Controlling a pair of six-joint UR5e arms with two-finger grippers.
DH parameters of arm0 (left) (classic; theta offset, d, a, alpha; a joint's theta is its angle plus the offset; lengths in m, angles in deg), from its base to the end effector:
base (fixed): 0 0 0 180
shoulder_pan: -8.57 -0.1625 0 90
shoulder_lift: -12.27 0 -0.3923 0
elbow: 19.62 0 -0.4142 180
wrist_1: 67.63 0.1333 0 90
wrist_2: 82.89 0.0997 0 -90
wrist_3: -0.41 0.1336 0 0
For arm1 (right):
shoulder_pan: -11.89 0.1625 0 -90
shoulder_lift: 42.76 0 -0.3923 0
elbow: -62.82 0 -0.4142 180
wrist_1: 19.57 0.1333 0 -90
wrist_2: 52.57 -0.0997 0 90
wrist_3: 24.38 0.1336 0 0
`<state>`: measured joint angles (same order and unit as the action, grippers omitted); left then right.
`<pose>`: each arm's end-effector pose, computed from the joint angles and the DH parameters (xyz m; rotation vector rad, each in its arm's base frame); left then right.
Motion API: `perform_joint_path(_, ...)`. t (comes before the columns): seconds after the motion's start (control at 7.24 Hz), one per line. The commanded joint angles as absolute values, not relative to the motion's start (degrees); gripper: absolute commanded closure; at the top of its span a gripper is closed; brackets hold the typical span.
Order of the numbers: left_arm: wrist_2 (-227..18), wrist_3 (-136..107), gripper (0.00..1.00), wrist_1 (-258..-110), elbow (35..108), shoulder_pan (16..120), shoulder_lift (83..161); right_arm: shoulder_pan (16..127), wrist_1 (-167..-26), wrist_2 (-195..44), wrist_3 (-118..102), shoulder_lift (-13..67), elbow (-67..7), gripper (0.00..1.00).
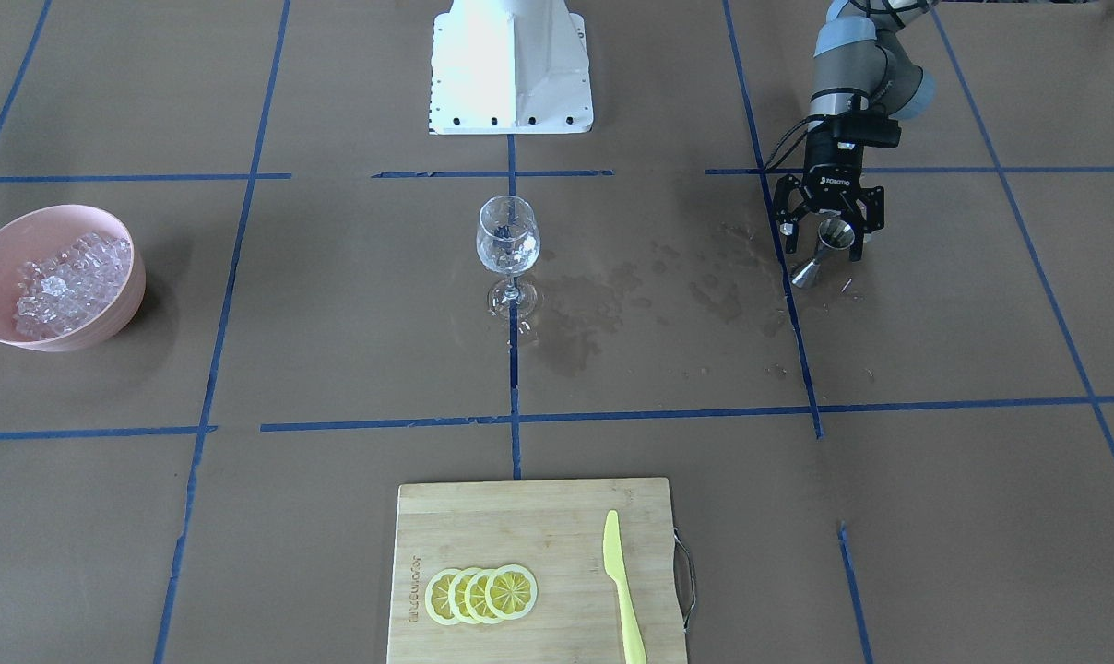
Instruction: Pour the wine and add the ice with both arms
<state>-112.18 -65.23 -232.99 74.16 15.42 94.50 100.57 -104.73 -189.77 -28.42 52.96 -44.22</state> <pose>0.4209 -0.3022 0.5064 1.1653 0.8220 -0.4055 0.0240 -0.4888 0.5310 0.2856 -0.8127 -0.2039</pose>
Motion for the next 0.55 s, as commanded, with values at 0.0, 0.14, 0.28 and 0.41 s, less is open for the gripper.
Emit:
perform_joint_path(0.0,-107.61,-64.81,0.0,-237.06,74.33,15.51,94.45,100.57,-104.73,-189.77,-28.42,52.95,-44.23,0.0)
perform_joint_path(0.14,-106.11,-64.72,0.0,-240.12,74.33,15.51,94.45,100.57,-104.73,-189.77,-28.42,52.95,-44.23,0.0)
perform_joint_path(0.28,-104.7,-64.63,0.0,-241.29,74.25,15.43,94.45,100.57,-104.73,-189.85,-28.42,52.95,-44.23,0.0)
perform_joint_path(0.41,-104.43,-64.63,0.0,-241.38,74.33,15.43,94.45,100.57,-104.73,-189.85,-28.42,52.95,-44.23,0.0)
